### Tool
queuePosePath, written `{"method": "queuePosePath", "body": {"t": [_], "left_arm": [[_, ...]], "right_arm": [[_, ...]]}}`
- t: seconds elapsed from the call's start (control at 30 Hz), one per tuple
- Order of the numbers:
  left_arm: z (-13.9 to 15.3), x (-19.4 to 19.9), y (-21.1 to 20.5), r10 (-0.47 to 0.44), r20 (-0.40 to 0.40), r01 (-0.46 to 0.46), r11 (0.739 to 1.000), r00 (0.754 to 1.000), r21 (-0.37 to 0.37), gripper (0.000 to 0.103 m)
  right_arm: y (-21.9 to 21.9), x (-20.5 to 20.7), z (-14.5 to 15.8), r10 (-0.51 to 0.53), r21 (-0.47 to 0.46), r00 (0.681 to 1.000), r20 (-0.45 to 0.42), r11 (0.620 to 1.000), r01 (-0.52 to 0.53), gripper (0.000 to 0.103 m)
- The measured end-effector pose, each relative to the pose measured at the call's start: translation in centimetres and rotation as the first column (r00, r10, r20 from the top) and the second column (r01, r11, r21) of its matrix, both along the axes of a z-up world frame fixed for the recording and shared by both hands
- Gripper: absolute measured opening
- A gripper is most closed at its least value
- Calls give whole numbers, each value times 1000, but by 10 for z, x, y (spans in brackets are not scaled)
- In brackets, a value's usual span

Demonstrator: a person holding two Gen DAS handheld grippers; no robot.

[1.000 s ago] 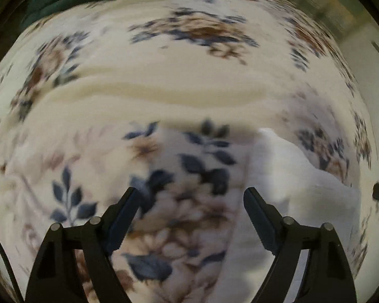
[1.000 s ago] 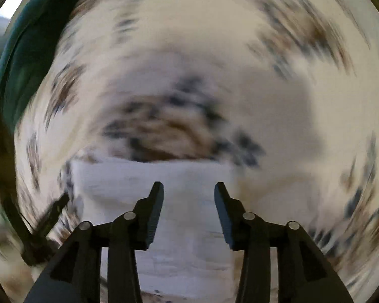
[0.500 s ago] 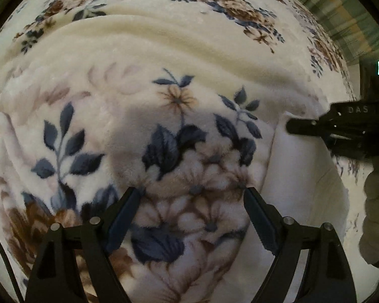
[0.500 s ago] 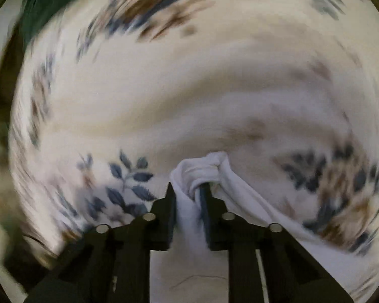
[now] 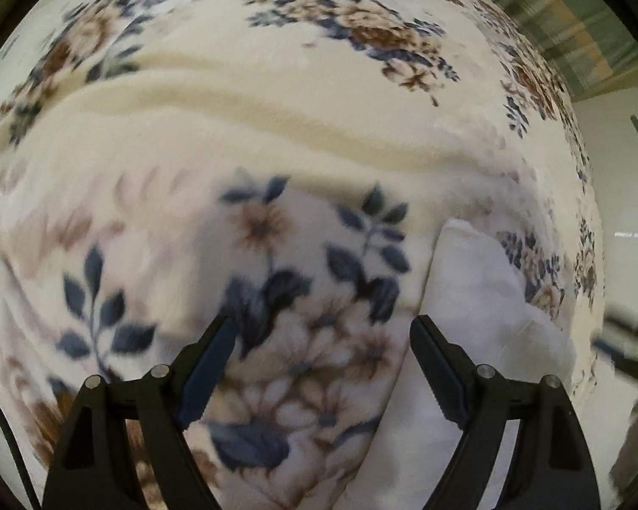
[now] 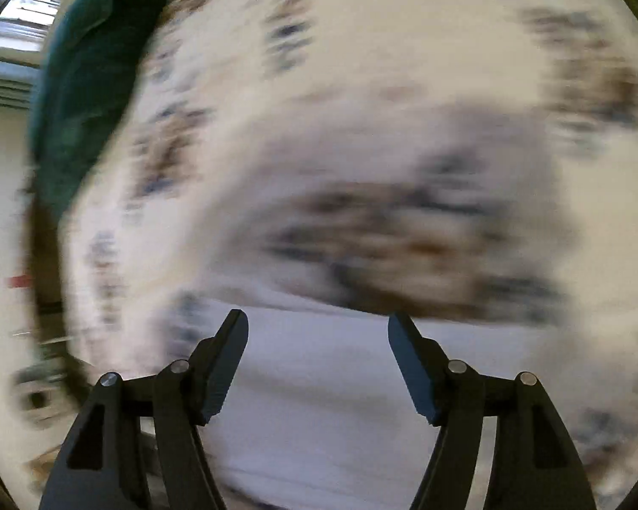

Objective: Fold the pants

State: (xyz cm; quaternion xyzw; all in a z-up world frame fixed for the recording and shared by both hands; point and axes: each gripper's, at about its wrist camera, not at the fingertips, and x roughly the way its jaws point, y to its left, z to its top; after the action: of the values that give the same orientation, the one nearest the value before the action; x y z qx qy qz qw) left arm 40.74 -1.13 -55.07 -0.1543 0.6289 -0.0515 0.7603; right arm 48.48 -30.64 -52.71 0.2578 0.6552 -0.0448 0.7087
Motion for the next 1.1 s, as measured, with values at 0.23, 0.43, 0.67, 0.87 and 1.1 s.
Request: {"method": "queuePosePath", "body": {"t": [0.23,0.43,0.67,0.87,1.1], "left_arm": [[5,36,-30,-108,31,104,989,994,102,84],[10,51,-31,-106,40,99,985,994,139,84],[9,62,-44,-95,20,94,994,995,50,84],[-11,77,-98,-243,14,238,956,970,170,85],[-34,96,-78,-176,-20,174,941,984,289,83]], "right_arm": [[-85,-95,-55,-232,92,970,-72,967,238,71],[-75,-92,-85,-256,239,965,59,942,235,21],[-97,-135,-40,-324,94,931,167,945,313,10],[-104,-128,-83,-350,98,933,84,935,342,11],[-93,-117,-95,-297,62,953,57,954,294,18]]}}
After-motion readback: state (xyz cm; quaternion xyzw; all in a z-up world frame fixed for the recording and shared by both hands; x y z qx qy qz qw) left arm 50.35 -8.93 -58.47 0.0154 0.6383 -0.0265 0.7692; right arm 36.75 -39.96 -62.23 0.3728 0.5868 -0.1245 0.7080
